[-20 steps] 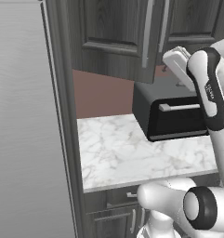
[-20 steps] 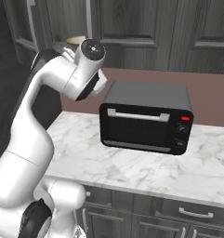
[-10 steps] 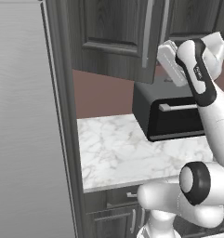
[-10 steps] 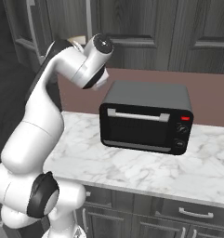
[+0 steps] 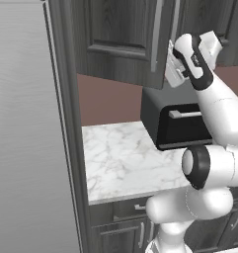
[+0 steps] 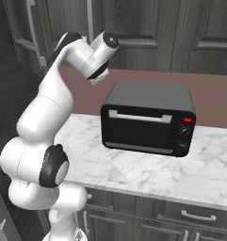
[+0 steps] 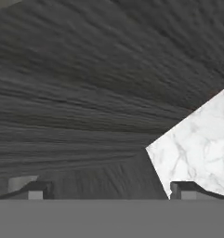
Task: Move the bowls from the cabinet to the plates on the dining table.
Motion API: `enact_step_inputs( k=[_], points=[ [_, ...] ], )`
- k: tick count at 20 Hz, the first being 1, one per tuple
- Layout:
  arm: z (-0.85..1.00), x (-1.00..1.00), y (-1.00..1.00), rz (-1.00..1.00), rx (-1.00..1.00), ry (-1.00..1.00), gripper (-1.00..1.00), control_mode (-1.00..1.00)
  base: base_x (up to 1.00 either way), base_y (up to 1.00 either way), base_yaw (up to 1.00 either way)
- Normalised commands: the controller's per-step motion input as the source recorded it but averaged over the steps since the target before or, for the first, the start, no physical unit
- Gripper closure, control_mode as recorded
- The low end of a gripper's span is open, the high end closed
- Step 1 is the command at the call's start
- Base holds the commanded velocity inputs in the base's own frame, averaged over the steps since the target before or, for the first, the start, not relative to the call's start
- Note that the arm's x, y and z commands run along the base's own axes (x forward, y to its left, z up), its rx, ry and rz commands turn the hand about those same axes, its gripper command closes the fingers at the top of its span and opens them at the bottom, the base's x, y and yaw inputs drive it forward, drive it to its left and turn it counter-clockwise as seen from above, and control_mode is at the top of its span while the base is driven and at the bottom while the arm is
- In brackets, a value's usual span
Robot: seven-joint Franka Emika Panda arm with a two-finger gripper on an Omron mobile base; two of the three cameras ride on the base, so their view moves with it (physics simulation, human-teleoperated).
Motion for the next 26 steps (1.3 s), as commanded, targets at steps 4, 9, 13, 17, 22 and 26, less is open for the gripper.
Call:
enact_step_inputs(
  k=[4, 9, 13, 17, 22, 26],
  points=[
    [0.00, 0.62, 0.26, 0.07, 0.10, 0.15, -1.00, -1.00, 0.00, 0.00, 0.00],
    [0.00, 0.51, 0.25, 0.14, 0.09, 0.18, -1.00, -1.00, 0.00, 0.00, 0.00],
    [0.00, 0.22, 0.26, 0.23, 0.08, 0.17, -1.00, -1.00, 0.00, 0.00, 0.00],
    [0.00, 0.14, 0.31, 0.21, 0.07, 0.12, -1.00, -1.00, 0.00, 0.00, 0.00],
    [0.00, 0.20, 0.26, 0.20, 0.07, 0.11, -1.00, -1.00, 0.00, 0.00, 0.00],
    [-0.01, -0.11, 0.31, 0.25, 0.03, 0.06, -1.00, -1.00, 0.00, 0.00, 0.00]
  ],
)
